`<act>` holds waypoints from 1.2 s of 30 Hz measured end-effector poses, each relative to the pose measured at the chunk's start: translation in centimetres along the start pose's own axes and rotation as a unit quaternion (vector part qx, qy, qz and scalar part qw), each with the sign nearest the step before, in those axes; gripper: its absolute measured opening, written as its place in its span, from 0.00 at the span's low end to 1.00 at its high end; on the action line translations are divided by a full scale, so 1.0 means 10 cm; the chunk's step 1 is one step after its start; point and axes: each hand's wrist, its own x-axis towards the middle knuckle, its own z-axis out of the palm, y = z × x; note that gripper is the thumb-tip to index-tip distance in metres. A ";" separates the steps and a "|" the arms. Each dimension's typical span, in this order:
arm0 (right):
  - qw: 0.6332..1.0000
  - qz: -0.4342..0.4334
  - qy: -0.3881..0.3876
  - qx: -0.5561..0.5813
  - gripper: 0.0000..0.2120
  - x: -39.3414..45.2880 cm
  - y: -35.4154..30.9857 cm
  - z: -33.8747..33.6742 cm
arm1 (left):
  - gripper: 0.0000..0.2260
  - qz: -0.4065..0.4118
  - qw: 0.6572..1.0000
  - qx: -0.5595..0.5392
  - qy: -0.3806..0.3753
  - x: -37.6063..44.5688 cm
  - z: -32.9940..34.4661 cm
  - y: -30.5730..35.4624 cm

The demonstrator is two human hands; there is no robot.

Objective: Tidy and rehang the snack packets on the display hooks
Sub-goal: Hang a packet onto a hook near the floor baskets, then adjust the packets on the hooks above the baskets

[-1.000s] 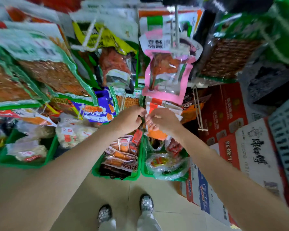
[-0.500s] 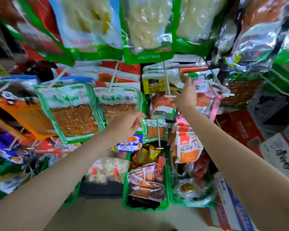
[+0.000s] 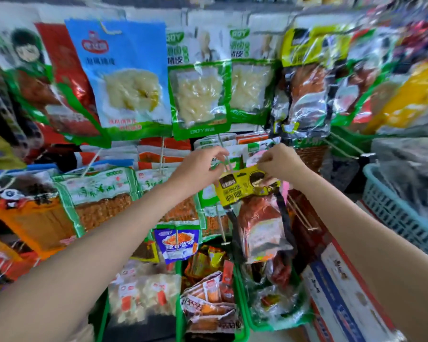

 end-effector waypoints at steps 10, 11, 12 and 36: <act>0.989 -0.058 0.021 0.138 0.06 -0.08 0.12 -1.01 | 0.11 -0.042 0.989 -0.144 -0.014 0.64 0.06 0.86; 0.981 -0.068 0.020 0.179 0.06 -0.06 0.17 -1.12 | 0.09 -0.054 0.984 -0.170 -0.016 0.72 0.06 0.93; 0.972 -0.079 0.022 0.220 0.05 -0.04 0.22 -1.24 | 0.08 -0.067 0.976 -0.204 -0.017 0.81 0.06 1.01; 0.921 -0.223 0.090 0.308 0.13 0.99 0.65 -2.44 | 0.10 -0.061 0.974 -0.132 0.171 2.07 -0.13 1.96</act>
